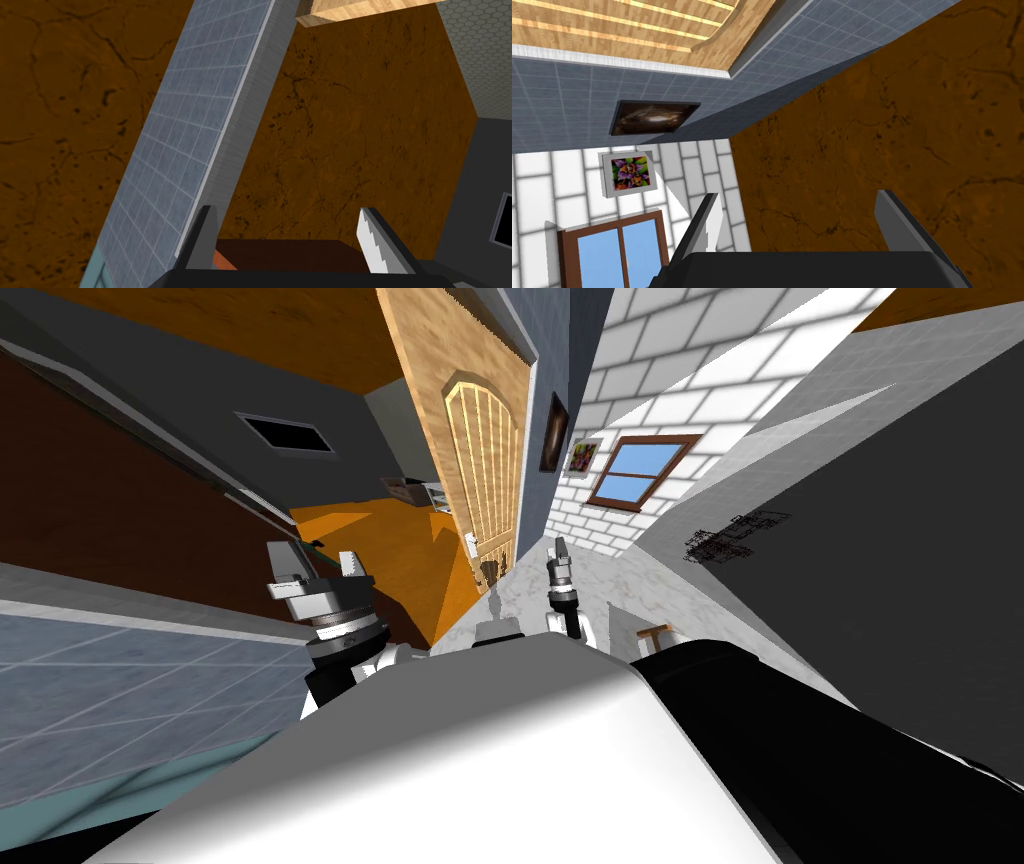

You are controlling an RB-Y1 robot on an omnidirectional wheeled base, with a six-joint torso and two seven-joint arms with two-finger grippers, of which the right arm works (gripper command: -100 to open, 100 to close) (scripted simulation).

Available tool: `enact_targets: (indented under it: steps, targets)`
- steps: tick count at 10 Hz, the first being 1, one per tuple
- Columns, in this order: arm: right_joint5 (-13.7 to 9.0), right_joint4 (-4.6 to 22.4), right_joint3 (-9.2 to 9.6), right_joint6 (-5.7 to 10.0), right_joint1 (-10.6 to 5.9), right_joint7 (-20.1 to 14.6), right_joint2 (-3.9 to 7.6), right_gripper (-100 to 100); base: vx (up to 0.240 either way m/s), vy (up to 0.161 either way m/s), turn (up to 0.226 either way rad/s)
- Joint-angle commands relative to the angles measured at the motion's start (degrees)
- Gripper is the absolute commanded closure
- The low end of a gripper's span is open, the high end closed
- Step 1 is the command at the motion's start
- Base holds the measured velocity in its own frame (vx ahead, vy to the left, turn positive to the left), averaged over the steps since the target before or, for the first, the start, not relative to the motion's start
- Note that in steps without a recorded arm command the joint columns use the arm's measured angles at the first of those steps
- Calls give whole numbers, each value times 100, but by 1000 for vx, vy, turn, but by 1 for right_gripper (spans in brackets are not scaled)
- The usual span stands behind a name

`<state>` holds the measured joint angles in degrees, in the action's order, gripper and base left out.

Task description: Push the door open

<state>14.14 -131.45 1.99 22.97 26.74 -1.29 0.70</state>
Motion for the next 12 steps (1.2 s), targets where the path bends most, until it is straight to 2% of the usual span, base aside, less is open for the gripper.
enact_targets:
  steps: [1,3,4,5,7,12]
  targets:
    - [286,87,14,-45,-8,-16,21,-100,49,-25,68]
    - [557,143,22,-99,-21,-36,41,-100,62,-11,56]
    - [773,199,29,-154,-34,-57,60,-100,43,-7,49]
    - [808,199,29,-154,-34,-57,60,-100,29,-10,32]
    - [1204,315,44,-265,-60,-99,100,-100,40,-16,87]
    - [1950,457,63,-401,-92,-150,139,-100,41,-16,52]
